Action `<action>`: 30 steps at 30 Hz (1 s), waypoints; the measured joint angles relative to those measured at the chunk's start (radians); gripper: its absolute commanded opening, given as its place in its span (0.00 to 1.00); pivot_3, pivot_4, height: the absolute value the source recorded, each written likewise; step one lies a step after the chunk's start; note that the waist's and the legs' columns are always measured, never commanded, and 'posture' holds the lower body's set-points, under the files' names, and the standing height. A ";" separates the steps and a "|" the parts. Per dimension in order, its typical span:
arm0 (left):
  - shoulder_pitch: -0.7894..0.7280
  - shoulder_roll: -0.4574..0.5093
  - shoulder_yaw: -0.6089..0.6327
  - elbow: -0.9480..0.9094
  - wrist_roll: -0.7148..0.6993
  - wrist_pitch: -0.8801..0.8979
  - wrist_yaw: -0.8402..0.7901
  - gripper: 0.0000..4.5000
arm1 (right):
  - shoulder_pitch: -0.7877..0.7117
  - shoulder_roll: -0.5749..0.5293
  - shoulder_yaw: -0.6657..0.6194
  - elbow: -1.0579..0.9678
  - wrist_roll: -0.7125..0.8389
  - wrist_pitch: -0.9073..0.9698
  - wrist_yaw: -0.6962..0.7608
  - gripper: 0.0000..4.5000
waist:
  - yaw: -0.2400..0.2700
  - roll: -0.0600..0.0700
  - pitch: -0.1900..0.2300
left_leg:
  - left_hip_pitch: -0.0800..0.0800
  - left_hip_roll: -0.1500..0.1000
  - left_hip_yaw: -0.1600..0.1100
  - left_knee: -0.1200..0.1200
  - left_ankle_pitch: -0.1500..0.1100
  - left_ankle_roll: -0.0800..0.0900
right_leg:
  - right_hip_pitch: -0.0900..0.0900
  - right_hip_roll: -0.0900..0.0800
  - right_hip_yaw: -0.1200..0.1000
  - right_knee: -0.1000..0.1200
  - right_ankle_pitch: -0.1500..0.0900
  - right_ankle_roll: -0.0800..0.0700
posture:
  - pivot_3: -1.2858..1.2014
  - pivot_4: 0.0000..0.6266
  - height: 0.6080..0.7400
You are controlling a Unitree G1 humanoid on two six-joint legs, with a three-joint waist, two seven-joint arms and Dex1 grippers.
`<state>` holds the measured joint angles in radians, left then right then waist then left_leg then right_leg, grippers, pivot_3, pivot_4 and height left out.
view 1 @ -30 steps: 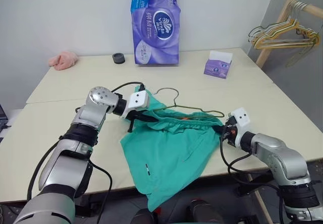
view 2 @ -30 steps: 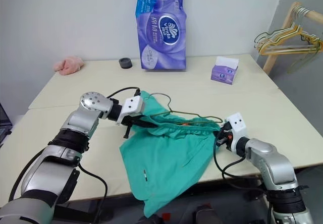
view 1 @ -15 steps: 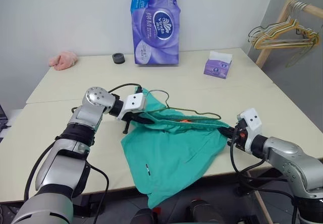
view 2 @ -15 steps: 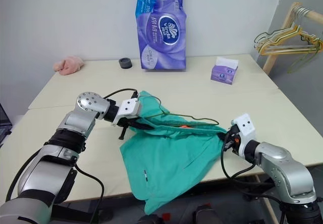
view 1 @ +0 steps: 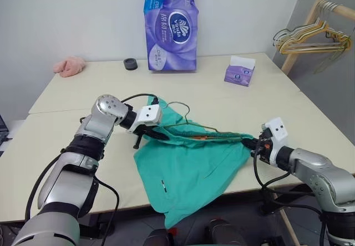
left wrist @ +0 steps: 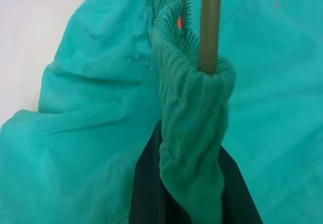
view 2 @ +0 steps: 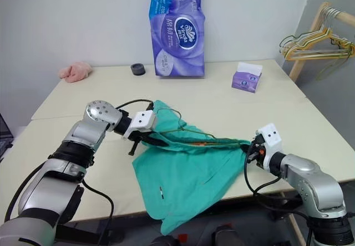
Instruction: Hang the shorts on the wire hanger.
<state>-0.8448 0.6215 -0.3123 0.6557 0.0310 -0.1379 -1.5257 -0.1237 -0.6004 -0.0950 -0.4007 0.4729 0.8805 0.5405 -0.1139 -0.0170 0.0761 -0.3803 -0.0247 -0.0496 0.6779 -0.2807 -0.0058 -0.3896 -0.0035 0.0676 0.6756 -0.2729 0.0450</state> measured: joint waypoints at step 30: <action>-0.007 -0.001 0.037 -0.108 -0.118 0.244 -0.082 0.00 | 0.074 -0.080 -0.002 -0.045 0.017 -0.037 0.077 0.01 | -0.025 0.000 0.001 | -0.001 0.000 0.000 -0.001 0.000 0.000 | 0.000 0.000 0.000 -0.001 0.000 0.000 | 0.44 0.10 1.00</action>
<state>-0.8520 0.6205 -0.2754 0.5480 -0.0866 0.1066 -1.6076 -0.0501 -0.6802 -0.0967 -0.4456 0.4898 0.8431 0.6172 -0.1389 -0.0172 0.0770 -0.3808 -0.0244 -0.0500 0.6774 -0.2809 -0.0055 -0.3896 -0.0033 0.0675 0.6742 -0.2733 0.0454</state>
